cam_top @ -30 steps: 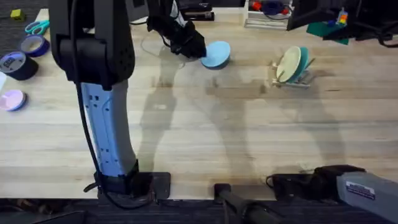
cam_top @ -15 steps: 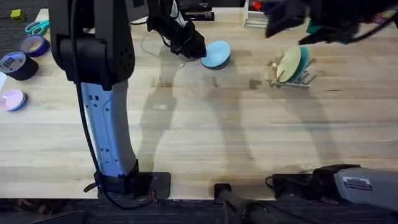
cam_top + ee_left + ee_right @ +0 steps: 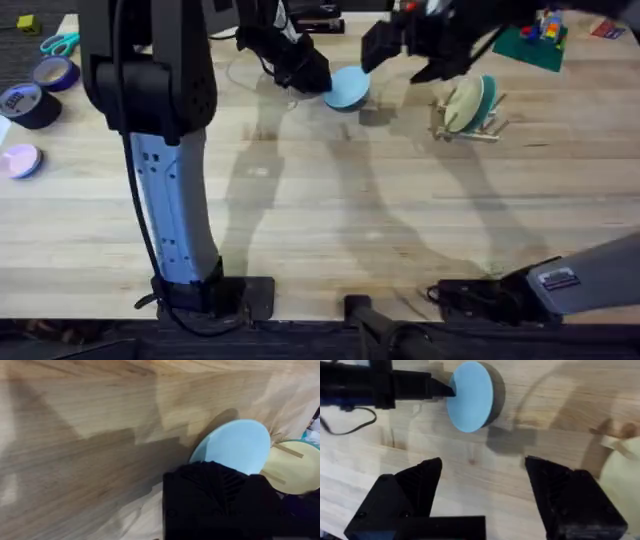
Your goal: Pick up the plates from the table one by one and place each into a slot on the dish rack.
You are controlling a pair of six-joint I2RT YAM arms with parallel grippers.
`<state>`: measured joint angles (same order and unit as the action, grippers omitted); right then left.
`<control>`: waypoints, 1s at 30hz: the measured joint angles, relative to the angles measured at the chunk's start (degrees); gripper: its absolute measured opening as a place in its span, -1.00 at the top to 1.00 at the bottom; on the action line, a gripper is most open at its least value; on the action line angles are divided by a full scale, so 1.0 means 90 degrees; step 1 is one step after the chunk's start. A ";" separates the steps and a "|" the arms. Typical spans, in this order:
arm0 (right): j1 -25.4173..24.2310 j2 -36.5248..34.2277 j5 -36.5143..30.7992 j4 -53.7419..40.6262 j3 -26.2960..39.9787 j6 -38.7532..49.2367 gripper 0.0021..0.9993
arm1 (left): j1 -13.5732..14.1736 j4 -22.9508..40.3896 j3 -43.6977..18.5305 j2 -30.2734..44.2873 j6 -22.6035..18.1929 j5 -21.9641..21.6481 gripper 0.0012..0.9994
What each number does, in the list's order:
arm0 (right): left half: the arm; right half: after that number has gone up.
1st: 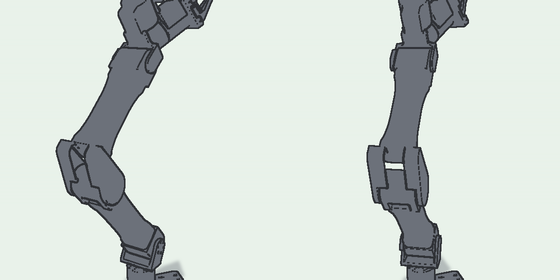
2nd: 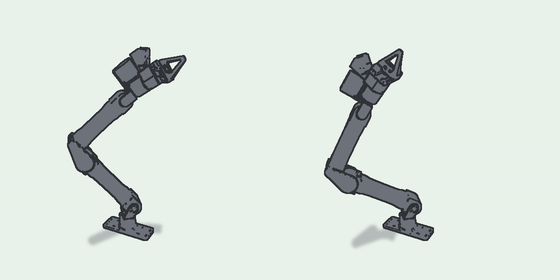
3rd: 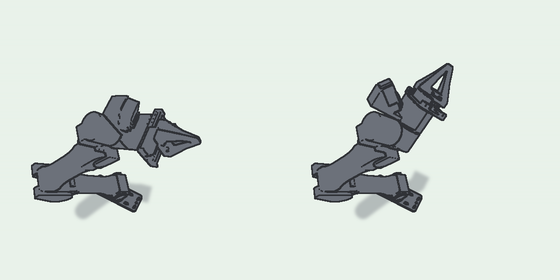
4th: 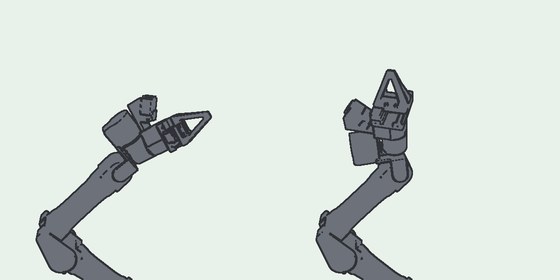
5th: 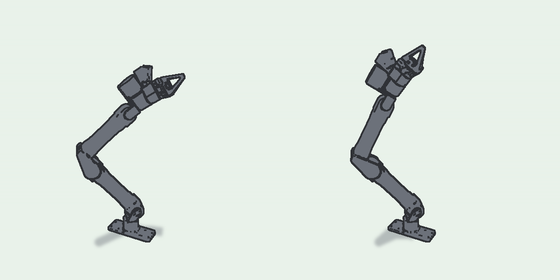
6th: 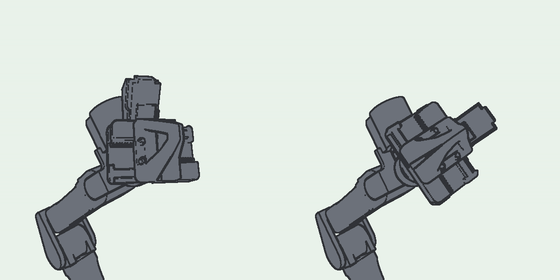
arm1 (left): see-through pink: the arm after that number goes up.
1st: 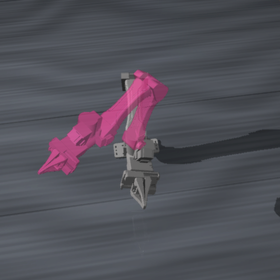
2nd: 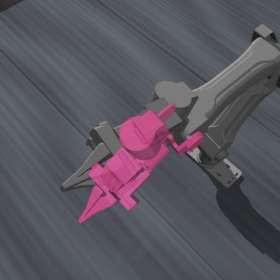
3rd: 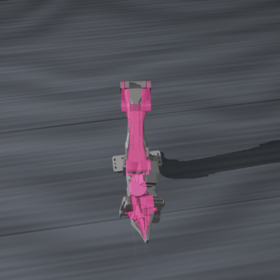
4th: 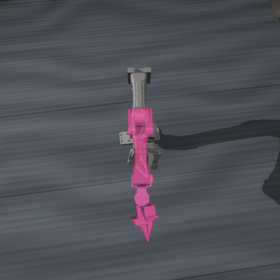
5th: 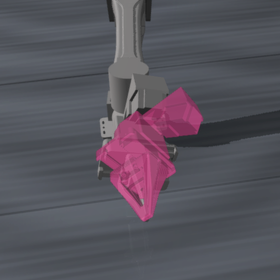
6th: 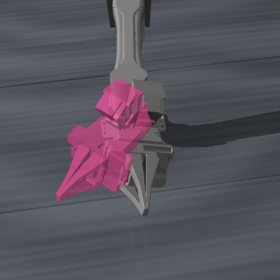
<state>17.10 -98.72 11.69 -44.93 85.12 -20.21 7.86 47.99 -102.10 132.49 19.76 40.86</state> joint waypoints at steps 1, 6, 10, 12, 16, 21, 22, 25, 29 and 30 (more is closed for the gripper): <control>0.0038 -0.0117 -0.0001 0.0057 0.0000 -0.0041 -0.99 | 0.0000 0.0000 0.0000 0.0000 0.0001 -0.0002 0.92; 0.0154 -0.0586 0.0016 0.0336 0.0000 -0.0167 -0.99 | 0.0000 0.0000 0.0000 0.0000 0.0001 -0.0005 0.92; 0.0158 -0.0871 0.0016 0.0561 0.0000 -0.0239 -0.99 | 0.0000 0.0000 0.0000 0.0000 0.0001 -0.0007 0.92; 0.0158 -0.0996 0.0016 0.0659 0.0000 -0.0292 -0.99 | 0.0000 0.0000 0.0000 0.0000 0.0001 -0.0007 0.92; 0.0158 -0.1170 0.0016 0.0843 0.0000 -0.0431 -0.99 | 0.0000 0.0000 -0.0002 0.0000 0.0001 -0.0010 0.92; 0.0161 -0.1327 0.0016 0.1104 0.0000 -0.0500 -0.99 | 0.0000 0.0000 -0.0002 0.0000 -0.0002 -0.0010 0.92; 0.0161 -0.1354 0.0016 0.1156 0.0000 -0.0509 -0.99 | 0.0000 0.0000 -0.0001 0.0000 0.0000 -0.0010 0.92; 0.0161 -0.1421 0.0016 0.1323 0.0000 -0.0555 -0.99 | 0.0000 0.0000 -0.0002 0.0000 0.0001 -0.0010 0.92; 0.0166 -0.1434 0.0016 0.1448 0.0000 -0.0722 -0.99 | 0.0000 0.0000 -0.0002 0.0000 0.0001 -0.0012 0.92; 0.0166 -0.1433 0.0016 0.1497 0.0000 -0.0740 -0.99 | 0.0000 0.0000 -0.0002 0.0000 0.0001 -0.0010 0.92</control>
<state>18.59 -111.61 11.84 -31.45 85.12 -26.87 7.86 47.99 -102.13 132.49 19.77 40.77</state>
